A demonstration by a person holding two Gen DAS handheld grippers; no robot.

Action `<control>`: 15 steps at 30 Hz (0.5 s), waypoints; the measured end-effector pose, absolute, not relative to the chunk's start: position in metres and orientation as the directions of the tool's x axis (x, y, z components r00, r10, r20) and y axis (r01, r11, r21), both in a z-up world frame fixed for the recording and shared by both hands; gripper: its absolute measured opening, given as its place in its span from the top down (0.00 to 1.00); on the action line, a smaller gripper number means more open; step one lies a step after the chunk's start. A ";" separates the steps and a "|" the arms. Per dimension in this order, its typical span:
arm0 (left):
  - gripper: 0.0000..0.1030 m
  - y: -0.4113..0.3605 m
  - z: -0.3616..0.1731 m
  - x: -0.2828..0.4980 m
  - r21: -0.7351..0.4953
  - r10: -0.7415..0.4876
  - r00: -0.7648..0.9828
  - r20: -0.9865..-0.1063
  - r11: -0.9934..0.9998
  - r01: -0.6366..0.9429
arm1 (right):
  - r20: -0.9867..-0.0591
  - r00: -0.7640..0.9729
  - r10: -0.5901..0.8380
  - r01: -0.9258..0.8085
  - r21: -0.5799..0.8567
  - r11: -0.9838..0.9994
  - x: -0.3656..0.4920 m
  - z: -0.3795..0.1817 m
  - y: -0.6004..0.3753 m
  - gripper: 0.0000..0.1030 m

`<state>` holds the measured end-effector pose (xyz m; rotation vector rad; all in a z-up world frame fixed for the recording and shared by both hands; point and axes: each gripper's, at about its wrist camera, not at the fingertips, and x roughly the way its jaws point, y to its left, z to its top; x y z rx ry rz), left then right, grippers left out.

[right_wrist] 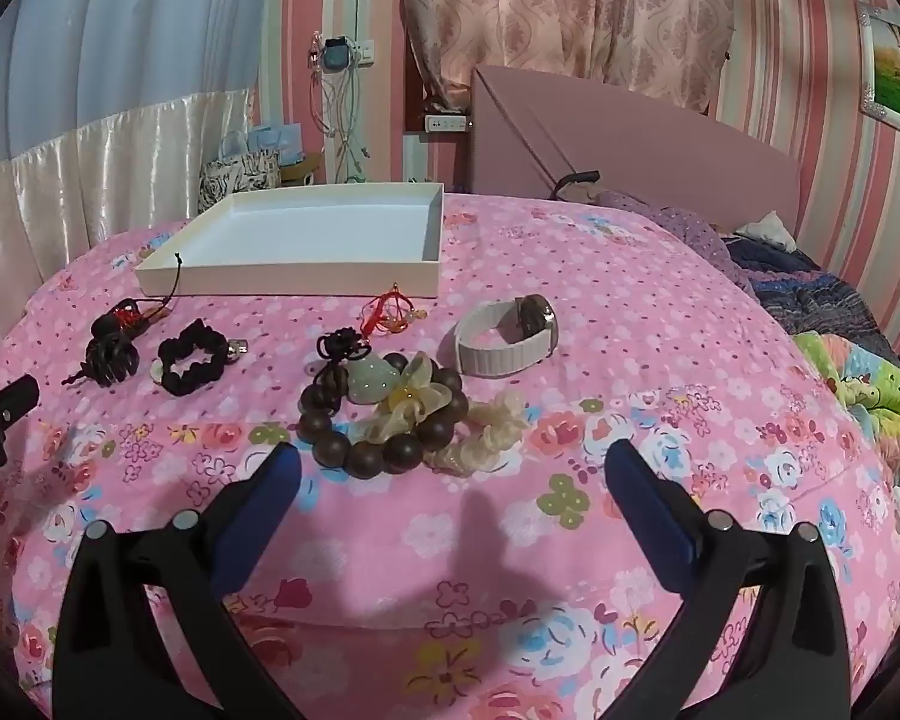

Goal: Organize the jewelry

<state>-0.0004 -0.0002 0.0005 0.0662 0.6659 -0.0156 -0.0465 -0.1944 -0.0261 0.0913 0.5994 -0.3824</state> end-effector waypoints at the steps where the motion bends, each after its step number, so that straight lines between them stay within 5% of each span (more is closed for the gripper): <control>1: 0.03 0.000 0.001 0.000 0.056 0.007 0.787 -0.617 0.998 0.036 | -0.565 0.759 -0.325 0.377 -0.026 0.926 -0.047 -0.025 -0.194 0.02; 15: 0.03 0.002 0.003 -0.003 0.056 0.002 0.795 -0.607 0.998 0.040 | -0.552 0.763 -0.337 0.383 -0.034 0.923 -0.054 -0.020 -0.190 0.02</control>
